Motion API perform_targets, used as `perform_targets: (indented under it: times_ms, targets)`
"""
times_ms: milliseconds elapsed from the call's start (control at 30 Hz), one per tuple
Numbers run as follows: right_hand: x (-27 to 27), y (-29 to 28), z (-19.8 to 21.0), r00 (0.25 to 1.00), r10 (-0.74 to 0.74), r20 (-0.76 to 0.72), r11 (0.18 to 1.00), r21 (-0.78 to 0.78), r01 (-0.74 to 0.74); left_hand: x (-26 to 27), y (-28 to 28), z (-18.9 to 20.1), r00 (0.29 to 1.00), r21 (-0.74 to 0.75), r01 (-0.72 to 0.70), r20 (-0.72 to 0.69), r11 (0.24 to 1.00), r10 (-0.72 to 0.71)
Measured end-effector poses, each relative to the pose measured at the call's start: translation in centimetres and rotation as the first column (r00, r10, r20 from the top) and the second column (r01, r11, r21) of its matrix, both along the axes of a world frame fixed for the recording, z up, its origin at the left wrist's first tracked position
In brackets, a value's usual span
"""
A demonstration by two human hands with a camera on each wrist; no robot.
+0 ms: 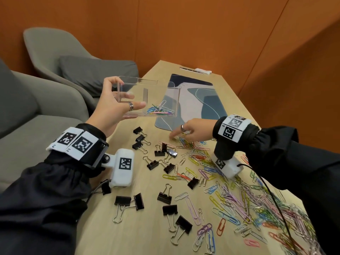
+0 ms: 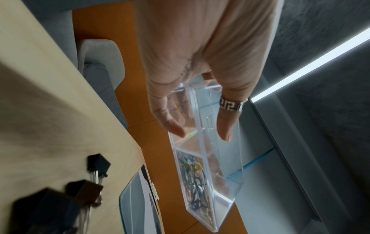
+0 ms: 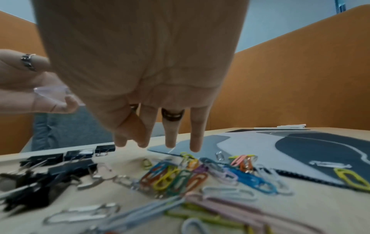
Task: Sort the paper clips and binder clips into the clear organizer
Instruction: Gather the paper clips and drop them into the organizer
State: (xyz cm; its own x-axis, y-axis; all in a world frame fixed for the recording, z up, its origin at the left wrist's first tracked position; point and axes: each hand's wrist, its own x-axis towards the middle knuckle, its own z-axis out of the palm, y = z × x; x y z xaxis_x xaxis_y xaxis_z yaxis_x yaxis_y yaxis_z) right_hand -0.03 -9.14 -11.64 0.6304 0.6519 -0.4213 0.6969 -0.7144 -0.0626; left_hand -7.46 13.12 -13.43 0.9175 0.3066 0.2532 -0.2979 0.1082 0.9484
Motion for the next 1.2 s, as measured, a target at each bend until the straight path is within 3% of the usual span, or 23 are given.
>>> perform_targets:
  times_ms: [200,333,500,667,833,933,1033,1200]
  targets:
    - [-1.2,0.7,-0.7,0.992,0.094,-0.085,0.991,-0.087,-0.102,0.0,-0.1,-0.1,1.0,0.011,-0.004,-0.009,1.0,0.004]
    - [-1.1,-1.9,-0.1,0.995,0.004,-0.098,0.998,-0.065,-0.01,0.0,-0.1,0.0,1.0,0.008,-0.006,-0.012,1.0,0.006]
    - [-0.5,-3.4,0.0,0.992,-0.126,-0.007,0.986,0.106,0.127,0.1,-0.4,-0.2,1.0,0.033,0.005,-0.013,0.999,-0.004]
    - [-0.1,-1.8,-1.8,0.994,-0.11,0.009,0.993,-0.041,0.11,-0.1,-0.5,-0.2,1.0,0.053,0.017,-0.007,0.998,-0.017]
    - [-1.5,-3.2,-1.2,0.994,-0.102,-0.027,0.994,-0.036,0.101,-0.2,-0.5,-0.2,1.0,0.044,0.03,-0.002,0.999,-0.03]
    - [-1.6,-4.8,0.0,0.98,-0.189,-0.054,0.979,0.066,0.192,-0.2,-0.6,-0.2,0.999,0.04,0.035,0.0,0.999,-0.035]
    - [-0.1,-5.5,0.0,0.943,-0.332,0.028,0.923,0.214,0.319,-0.2,-0.8,-0.2,0.999,0.052,0.033,0.0,0.998,-0.033]
    - [1.4,-3.7,-1.0,0.913,-0.407,0.003,0.907,0.116,0.404,-0.4,-0.9,0.0,0.999,0.064,0.036,-0.015,0.997,-0.036]
